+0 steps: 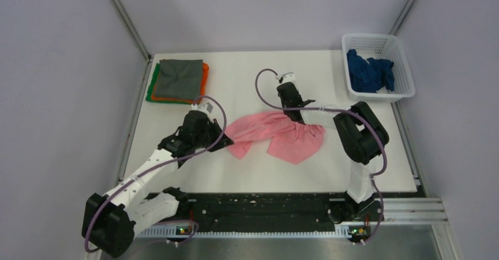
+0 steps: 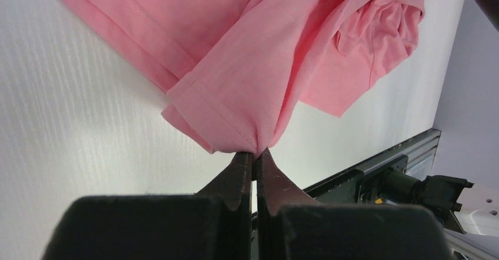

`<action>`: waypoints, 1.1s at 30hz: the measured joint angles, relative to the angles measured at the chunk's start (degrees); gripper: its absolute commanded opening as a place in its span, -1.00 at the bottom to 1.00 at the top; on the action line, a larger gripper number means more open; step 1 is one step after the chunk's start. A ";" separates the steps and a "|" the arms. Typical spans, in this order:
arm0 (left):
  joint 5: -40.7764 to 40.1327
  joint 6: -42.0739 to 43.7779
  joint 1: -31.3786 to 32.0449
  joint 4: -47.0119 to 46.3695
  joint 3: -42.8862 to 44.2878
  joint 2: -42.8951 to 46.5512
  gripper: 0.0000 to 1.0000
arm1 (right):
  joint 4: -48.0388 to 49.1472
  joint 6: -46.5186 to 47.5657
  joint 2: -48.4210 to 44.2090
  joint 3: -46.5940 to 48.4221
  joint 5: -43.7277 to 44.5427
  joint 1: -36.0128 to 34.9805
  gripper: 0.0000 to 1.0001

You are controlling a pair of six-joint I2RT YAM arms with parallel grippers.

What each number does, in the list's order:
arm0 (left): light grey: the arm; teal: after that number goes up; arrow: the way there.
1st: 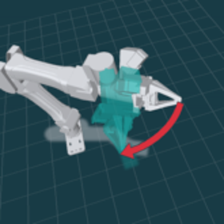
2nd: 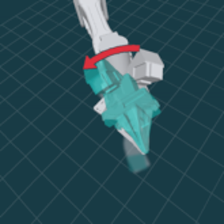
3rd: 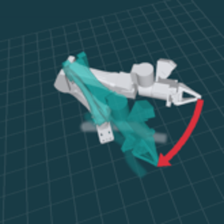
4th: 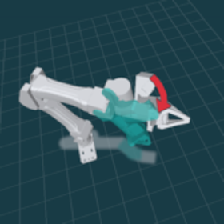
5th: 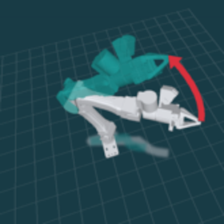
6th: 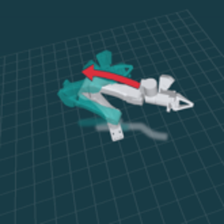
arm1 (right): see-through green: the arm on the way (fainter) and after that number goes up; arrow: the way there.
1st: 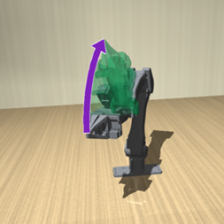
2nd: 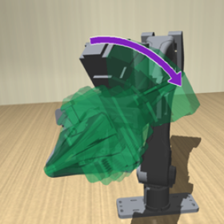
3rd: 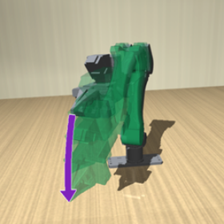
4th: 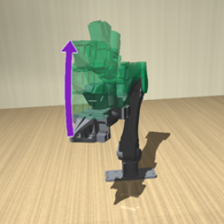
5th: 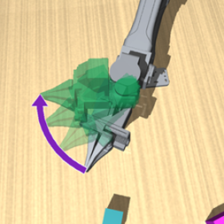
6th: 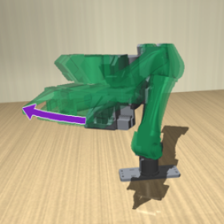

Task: Fold and stack the t-shirts
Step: Flatten out the tshirt

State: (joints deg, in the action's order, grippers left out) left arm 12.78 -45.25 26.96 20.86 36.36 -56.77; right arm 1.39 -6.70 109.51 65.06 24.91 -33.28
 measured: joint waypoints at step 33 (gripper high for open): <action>-36.74 10.60 0.04 13.60 34.45 32.94 -1.00 | -14.73 6.73 -64.92 21.35 12.35 0.00 -1.00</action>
State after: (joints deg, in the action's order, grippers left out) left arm -23.97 -34.65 27.00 34.46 70.81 -23.83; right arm -13.34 0.03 44.60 86.41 37.26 -33.28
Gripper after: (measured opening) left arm 0.023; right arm 0.011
